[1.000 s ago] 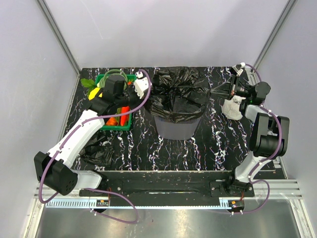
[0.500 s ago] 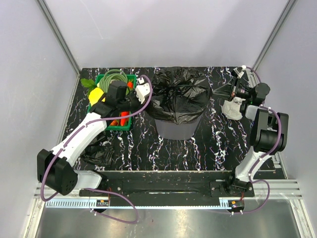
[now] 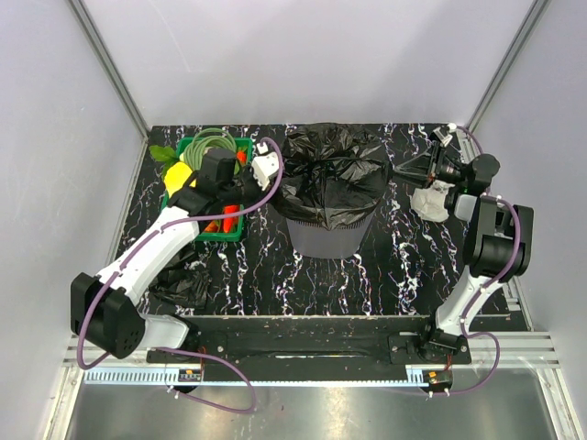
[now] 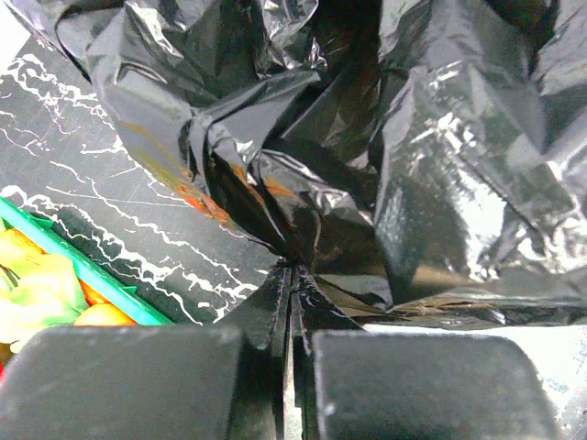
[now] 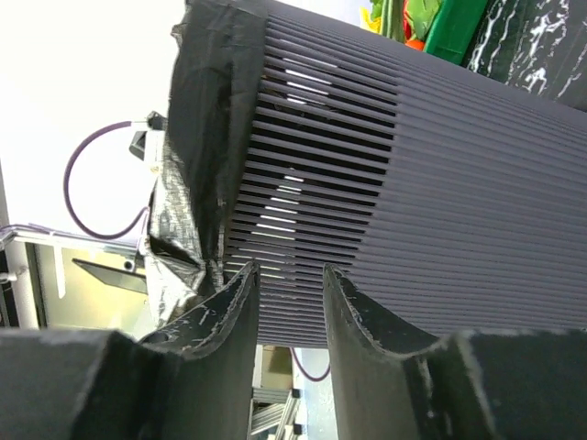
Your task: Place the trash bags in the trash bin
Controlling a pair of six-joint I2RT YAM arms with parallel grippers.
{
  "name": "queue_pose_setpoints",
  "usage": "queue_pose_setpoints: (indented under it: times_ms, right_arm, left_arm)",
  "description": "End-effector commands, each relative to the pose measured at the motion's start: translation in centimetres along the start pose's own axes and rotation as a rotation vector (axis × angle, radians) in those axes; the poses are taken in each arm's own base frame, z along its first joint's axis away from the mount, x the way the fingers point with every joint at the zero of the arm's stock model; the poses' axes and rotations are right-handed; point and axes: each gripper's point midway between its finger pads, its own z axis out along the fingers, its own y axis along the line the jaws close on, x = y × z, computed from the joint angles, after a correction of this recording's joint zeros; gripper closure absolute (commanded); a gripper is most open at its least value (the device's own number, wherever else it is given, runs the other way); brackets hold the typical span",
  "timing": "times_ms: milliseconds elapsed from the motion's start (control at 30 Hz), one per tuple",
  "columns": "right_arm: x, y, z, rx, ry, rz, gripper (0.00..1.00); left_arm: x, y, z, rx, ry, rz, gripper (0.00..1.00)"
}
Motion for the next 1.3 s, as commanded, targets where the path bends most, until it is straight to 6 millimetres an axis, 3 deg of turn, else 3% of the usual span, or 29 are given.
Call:
queue_pose_setpoints:
  times_ms: [0, 267, 467, 567, 633, 867, 933, 1167, 1267]
  right_arm:
    - [2.8, 4.3, -1.5, 0.046, 0.185, -0.395, 0.59]
    - [-1.6, 7.9, -3.4, 0.097, 0.121, -0.433, 0.55]
    - [-6.4, 12.6, -3.4, 0.118, 0.093, -0.534, 0.52]
    - [-9.2, 14.1, -3.6, 0.134, 0.081, -0.554, 0.50]
    - [-10.9, 14.5, -3.8, 0.148, 0.067, -0.553, 0.47]
    - [-13.9, 12.3, -5.2, 0.153, 0.054, -0.553, 0.39]
    - [-14.6, 13.1, -5.5, 0.141, 0.041, -0.555, 0.37]
    - [-18.4, 19.4, -4.9, 0.063, -0.098, -0.714, 0.31]
    - [-20.8, 21.3, -4.7, 0.096, -0.261, -0.804, 0.14]
  left_arm:
    - [-2.8, 0.7, -0.6, -0.015, -0.074, 0.022, 1.00]
    - [-3.8, 1.2, -0.8, -0.029, -0.077, 0.024, 1.00]
    - [-4.1, 1.6, -1.0, -0.042, -0.073, 0.029, 1.00]
    - [-4.5, 1.7, -0.9, -0.039, -0.069, 0.025, 1.00]
    - [-4.5, 1.8, -0.8, -0.039, -0.065, 0.023, 1.00]
    - [-4.1, 2.0, -0.2, -0.038, -0.046, 0.012, 1.00]
    - [-3.7, 1.9, 0.2, -0.029, -0.037, -0.006, 1.00]
    - [-3.3, 2.0, 1.6, -0.003, -0.016, -0.046, 1.00]
    - [-3.3, 2.3, 2.0, -0.003, -0.008, -0.056, 1.00]
